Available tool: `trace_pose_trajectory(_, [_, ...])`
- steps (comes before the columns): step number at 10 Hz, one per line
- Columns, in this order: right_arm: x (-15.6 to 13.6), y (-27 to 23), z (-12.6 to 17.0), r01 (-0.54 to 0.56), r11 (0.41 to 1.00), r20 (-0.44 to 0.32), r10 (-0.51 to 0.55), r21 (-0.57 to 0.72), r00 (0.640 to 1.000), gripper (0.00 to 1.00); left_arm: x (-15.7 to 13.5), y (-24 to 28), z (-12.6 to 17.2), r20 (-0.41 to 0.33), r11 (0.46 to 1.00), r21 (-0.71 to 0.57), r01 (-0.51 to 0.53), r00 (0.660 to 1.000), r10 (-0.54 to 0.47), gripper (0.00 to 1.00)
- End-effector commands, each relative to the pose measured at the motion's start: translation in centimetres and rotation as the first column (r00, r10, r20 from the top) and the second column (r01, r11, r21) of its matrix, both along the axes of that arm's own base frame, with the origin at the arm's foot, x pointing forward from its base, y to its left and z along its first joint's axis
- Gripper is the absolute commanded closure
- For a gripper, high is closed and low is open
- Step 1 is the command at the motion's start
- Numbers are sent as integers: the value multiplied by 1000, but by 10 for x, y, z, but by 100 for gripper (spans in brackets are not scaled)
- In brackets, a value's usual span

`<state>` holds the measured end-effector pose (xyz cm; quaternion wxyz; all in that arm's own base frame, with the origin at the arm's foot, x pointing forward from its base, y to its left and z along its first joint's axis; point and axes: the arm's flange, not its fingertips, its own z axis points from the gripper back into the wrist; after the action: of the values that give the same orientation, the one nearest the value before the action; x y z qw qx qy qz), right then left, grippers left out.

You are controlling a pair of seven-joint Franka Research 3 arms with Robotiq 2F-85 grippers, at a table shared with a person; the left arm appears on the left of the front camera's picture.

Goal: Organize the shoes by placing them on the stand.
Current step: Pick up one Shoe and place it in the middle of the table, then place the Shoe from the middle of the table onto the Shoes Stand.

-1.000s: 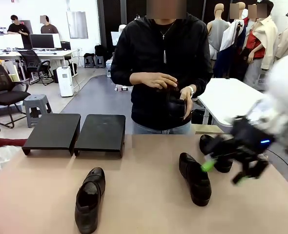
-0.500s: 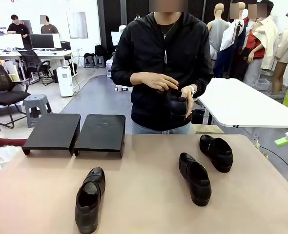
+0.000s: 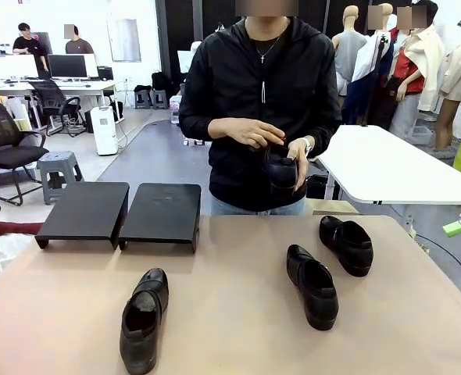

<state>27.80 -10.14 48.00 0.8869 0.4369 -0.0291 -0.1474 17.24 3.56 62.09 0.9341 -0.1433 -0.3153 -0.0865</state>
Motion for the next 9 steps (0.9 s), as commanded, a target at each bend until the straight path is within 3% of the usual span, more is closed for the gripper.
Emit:
trace_pose_trajectory(1, [0,-1,2,-4,1000,8,4,19,1000,0,-2,1,-1,3,1000,-8,11,1000,-11,0])
trace_pose_trajectory(8, [0,-1,2,-4,1000,8,4,19,1000,0,0,0,0,0,1000,0,0,1000,0,0])
trace_pose_trajectory(9, [0,-1,2,-4,1000,8,4,19,1000,0,12,-52,4,-62,990,93,-102,992,108,0])
